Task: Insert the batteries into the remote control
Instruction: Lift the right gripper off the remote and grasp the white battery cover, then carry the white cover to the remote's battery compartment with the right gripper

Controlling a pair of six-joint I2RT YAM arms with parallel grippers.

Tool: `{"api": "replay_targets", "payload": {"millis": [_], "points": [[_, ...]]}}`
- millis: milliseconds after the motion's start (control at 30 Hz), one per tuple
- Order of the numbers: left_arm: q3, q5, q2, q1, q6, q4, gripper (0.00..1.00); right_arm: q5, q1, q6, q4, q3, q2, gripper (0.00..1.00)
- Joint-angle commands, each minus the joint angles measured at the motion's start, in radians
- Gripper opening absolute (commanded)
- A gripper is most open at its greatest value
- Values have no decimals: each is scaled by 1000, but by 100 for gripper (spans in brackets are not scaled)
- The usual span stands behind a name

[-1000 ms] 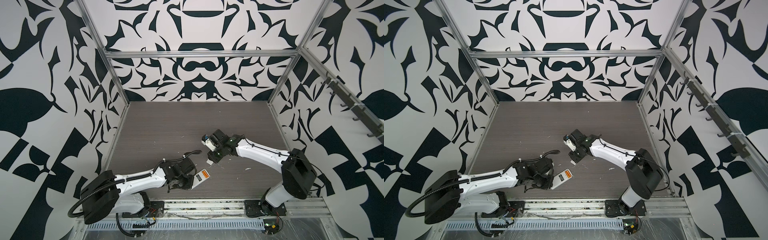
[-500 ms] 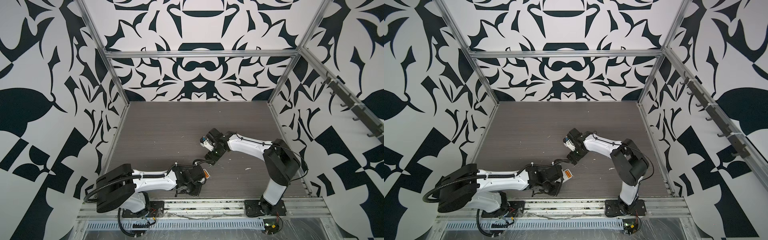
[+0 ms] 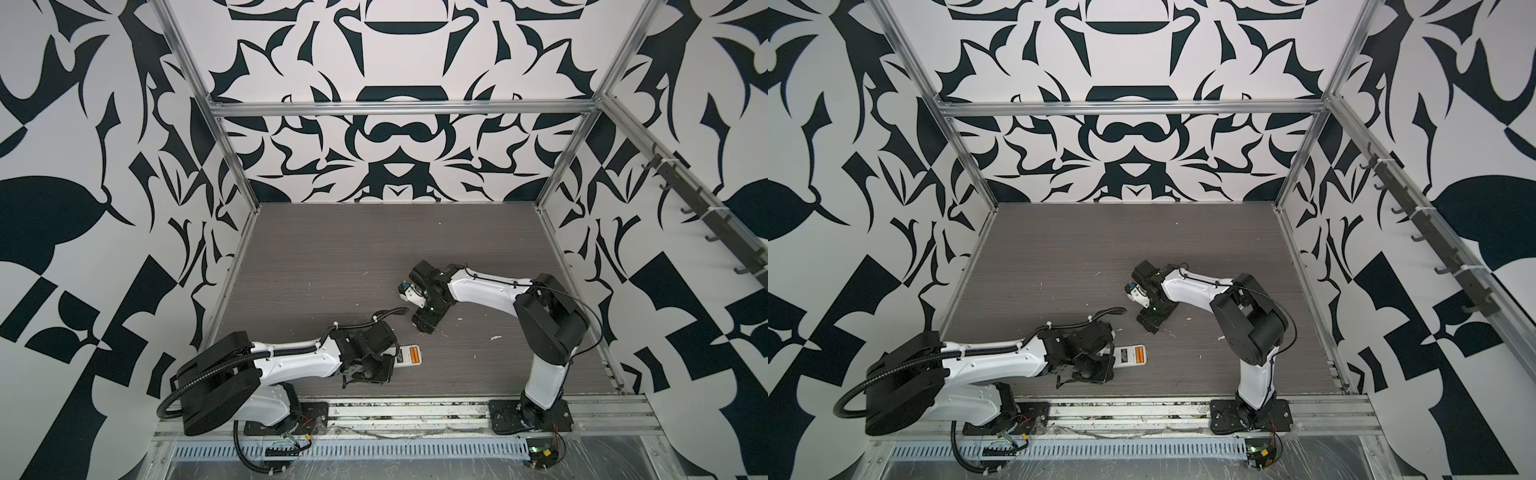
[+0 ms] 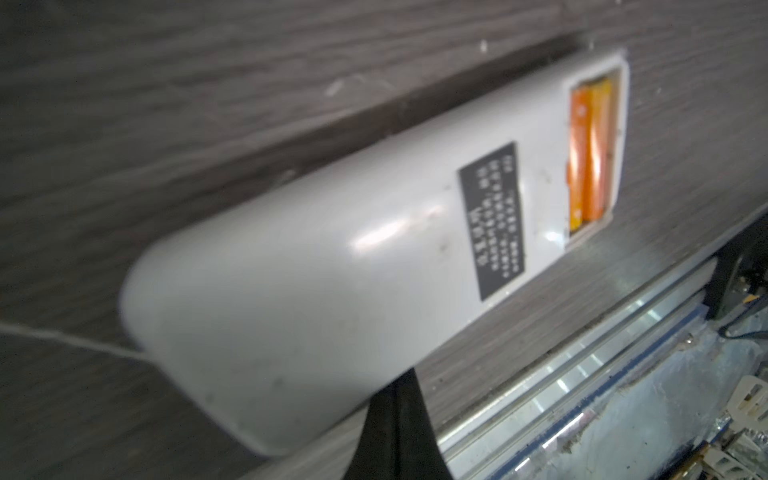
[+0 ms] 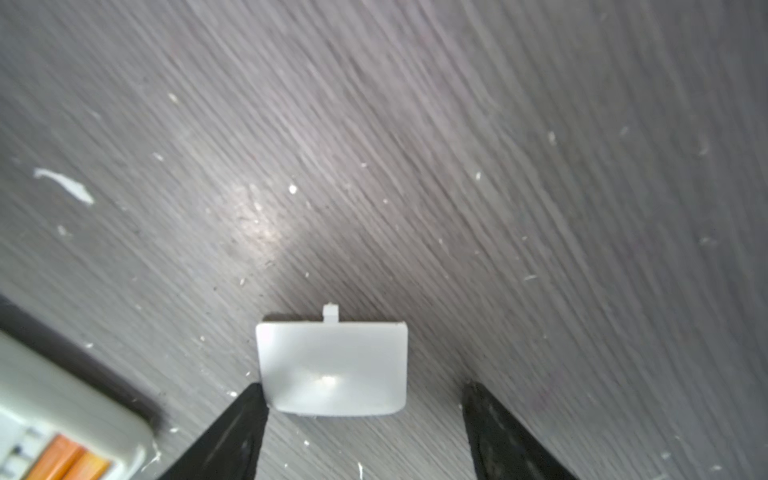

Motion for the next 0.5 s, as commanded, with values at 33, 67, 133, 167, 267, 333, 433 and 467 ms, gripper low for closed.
{"api": "replay_targets", "payload": {"millis": [33,67,133,167,267,333,433,467], "points": [[-24,4,-20,43,24,-53,0,-1,30,-18,9,8,44,72],[-24,4,-16,49,28,-56,0,-2,32,-18,8,10,45,70],[-21,8,-14,51,31,-56,0,-1,40,-19,5,9,44,66],[-22,9,-12,51,31,-57,0,-1,43,-23,7,6,41,65],[-22,10,-12,51,31,-61,0,-1,48,-27,9,5,42,62],[-20,9,-15,51,30,-69,0,-4,48,-29,12,4,49,56],[-20,4,-28,52,28,-82,0,-10,48,-28,6,5,56,46],[-21,1,-36,51,28,-84,0,-10,49,-27,6,4,54,42]]}}
